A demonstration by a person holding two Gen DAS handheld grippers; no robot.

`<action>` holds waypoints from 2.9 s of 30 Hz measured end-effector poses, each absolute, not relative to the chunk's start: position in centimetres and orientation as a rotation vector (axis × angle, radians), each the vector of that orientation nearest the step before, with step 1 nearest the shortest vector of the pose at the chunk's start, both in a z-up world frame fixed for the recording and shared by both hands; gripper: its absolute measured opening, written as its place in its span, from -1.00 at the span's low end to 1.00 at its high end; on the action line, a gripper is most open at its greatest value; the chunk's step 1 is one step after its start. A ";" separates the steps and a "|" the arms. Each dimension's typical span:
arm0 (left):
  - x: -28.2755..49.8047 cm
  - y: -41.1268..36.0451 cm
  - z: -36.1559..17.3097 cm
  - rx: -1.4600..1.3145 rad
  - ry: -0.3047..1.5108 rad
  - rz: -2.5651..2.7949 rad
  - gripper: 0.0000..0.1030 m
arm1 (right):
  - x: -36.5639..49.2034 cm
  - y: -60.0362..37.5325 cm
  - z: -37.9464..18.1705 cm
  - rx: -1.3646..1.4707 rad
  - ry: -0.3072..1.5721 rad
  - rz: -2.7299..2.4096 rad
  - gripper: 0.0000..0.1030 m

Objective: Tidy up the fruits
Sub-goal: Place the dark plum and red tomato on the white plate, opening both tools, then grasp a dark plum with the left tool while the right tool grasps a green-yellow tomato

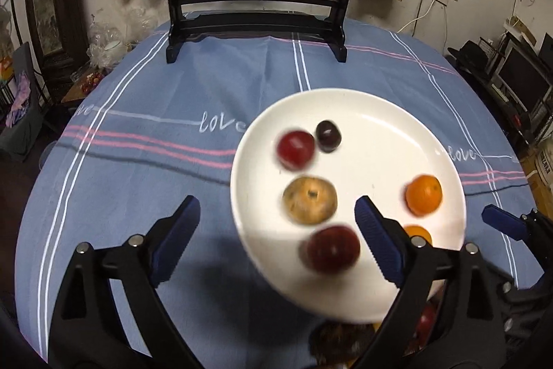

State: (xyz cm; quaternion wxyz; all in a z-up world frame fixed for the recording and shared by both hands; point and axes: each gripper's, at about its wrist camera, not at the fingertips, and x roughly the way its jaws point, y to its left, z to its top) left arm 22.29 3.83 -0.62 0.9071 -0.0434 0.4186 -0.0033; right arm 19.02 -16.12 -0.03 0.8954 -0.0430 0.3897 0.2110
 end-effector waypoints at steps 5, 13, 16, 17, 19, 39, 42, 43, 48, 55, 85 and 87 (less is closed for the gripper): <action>18.6 4.3 -1.3 -0.107 0.899 -0.023 0.88 | 15.6 -18.8 -0.1 -0.016 0.794 0.402 0.32; 12.6 5.4 -2.2 -0.103 0.914 -0.027 0.96 | 9.8 -22.6 -2.1 0.051 0.835 0.342 0.33; 10.8 5.2 -2.8 -0.091 0.932 -0.019 0.96 | 8.1 -22.9 -2.6 0.064 0.844 0.340 0.33; 10.3 5.1 -2.9 -0.085 0.935 -0.019 0.96 | 7.6 -22.9 -2.7 0.061 0.845 0.342 0.33; 9.5 5.1 -3.3 -0.073 0.944 -0.010 0.96 | 6.5 -22.7 -2.9 0.042 0.846 0.345 0.35; 5.4 5.7 -4.4 -0.103 0.905 0.033 0.96 | 4.3 -16.9 -5.3 -0.174 0.892 0.387 0.36; 5.5 5.5 -4.7 -0.038 0.913 0.033 0.96 | 4.9 -16.6 -5.6 -0.192 0.907 0.379 0.21; 5.5 5.5 -4.8 -0.042 0.918 0.025 0.96 | 5.0 -16.6 -5.7 -0.200 0.909 0.375 0.18; 5.6 5.8 -5.5 -0.092 0.980 -0.029 0.96 | 5.3 -16.6 -6.0 -0.221 0.919 0.369 0.14; 4.6 4.4 -5.5 -0.007 0.966 -0.102 0.96 | 7.1 -15.4 -6.2 -0.244 0.929 0.383 -0.01; 6.7 0.2 -7.2 0.087 1.021 -0.155 0.52 | 4.6 -19.3 -5.1 -0.089 0.874 0.444 -0.27; 6.8 -0.2 -7.0 0.098 1.013 -0.166 0.42 | 4.7 -19.5 -5.1 -0.087 0.877 0.442 -0.27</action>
